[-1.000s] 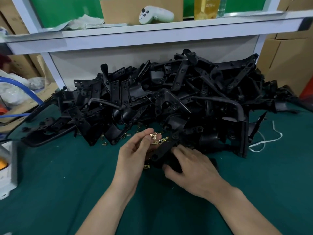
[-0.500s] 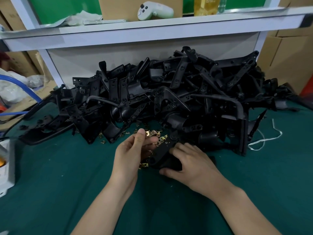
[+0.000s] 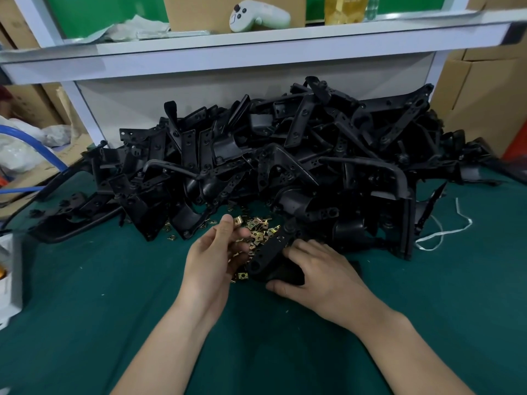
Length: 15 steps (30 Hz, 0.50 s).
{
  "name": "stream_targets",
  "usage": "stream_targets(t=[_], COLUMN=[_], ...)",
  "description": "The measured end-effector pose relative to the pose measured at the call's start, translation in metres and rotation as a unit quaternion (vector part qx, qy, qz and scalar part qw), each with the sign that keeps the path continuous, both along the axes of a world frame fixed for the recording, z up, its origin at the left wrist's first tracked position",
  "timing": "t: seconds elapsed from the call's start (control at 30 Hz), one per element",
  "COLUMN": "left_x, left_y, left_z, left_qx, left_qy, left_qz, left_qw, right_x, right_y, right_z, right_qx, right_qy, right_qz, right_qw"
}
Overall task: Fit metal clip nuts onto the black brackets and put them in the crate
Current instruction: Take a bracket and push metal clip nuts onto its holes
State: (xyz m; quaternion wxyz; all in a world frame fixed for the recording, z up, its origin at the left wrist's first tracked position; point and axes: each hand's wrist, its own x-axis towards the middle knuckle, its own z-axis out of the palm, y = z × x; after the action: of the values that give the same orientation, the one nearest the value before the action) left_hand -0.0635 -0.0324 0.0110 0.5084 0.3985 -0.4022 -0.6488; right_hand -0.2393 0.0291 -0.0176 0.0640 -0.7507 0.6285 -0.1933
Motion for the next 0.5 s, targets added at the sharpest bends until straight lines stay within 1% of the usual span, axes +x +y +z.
stream_targets(t=[0.33, 0.43, 0.5], left_x=[0.0001, -0.0011, -0.0022], left_y=[0.0013, 0.0015, 0.0022], left_z=[-0.0010, -0.0019, -0.0024], left_qx=[-0.031, -0.058, -0.078], left_qy=[-0.001, -0.026, -0.048], left_qz=[-0.009, 0.001, 0.004], left_qw=[0.999, 0.998, 0.996], right_x=[0.0005, 0.0016, 0.0038], right_y=[-0.0003, 0.0006, 0.0016], right_z=[0.0005, 0.0034, 0.0069], right_qx=[-0.001, -0.033, -0.072], right_qy=[-0.001, -0.006, -0.026], right_qz=[-0.007, -0.026, -0.053], right_qw=[1.000, 0.999, 0.996])
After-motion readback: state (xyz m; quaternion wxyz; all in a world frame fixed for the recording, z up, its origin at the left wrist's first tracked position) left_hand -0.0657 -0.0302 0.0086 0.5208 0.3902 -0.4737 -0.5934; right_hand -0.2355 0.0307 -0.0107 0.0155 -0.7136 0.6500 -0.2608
